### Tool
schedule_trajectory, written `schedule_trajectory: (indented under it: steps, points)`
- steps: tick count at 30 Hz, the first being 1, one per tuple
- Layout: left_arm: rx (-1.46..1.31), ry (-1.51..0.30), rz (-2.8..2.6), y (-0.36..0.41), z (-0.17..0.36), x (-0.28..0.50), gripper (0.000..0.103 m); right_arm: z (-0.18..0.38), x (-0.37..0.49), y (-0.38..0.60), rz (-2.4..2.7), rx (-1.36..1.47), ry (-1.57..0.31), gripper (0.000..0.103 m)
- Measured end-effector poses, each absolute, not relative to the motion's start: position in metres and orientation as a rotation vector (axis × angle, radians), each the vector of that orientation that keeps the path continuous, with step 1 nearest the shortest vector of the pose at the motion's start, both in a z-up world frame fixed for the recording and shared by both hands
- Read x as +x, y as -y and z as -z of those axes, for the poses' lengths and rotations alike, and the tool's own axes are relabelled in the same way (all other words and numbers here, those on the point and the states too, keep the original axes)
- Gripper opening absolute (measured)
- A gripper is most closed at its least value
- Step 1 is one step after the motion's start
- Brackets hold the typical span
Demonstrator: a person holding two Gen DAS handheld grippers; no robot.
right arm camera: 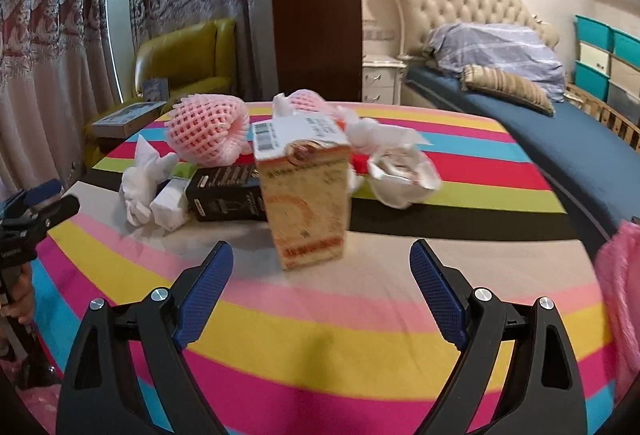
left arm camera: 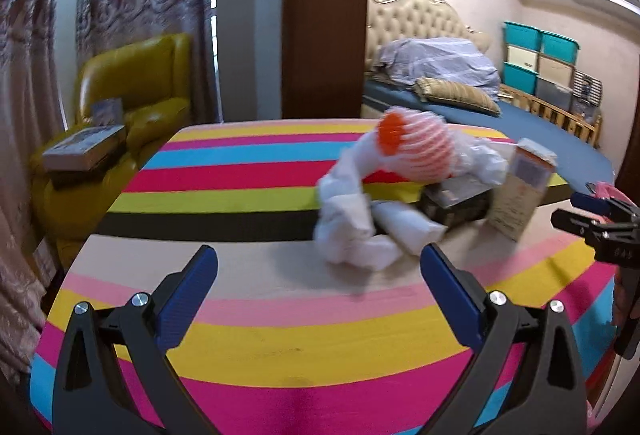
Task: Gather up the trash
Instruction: 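Move both open tools back over the table toward the remaining trash, then grasp the white tissue bundle with the left tool while the right tool grasps the juice carton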
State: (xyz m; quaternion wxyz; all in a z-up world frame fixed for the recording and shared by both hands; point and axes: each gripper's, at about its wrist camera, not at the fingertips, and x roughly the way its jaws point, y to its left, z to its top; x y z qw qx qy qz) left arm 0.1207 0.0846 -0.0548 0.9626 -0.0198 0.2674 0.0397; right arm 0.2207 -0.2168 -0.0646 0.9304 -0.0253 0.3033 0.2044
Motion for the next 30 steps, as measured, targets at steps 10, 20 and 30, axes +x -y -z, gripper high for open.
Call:
schedule_trajectory:
  steps: [10, 20, 30]
  points:
    - [-0.066, -0.587, -0.099, -0.1, 0.059, 0.134, 0.098, 0.072, 0.256, 0.192, -0.431, -0.081, -0.667, 0.085]
    - [-0.09, -0.631, -0.079, -0.087, 0.056, 0.171, 0.098, 0.065, 0.247, 0.196, -0.438, -0.072, -0.604, 0.051]
    - [-0.102, -0.76, -0.106, -0.076, 0.071, 0.23, 0.067, 0.06, 0.229, 0.208, -0.446, -0.031, -0.573, 0.051]
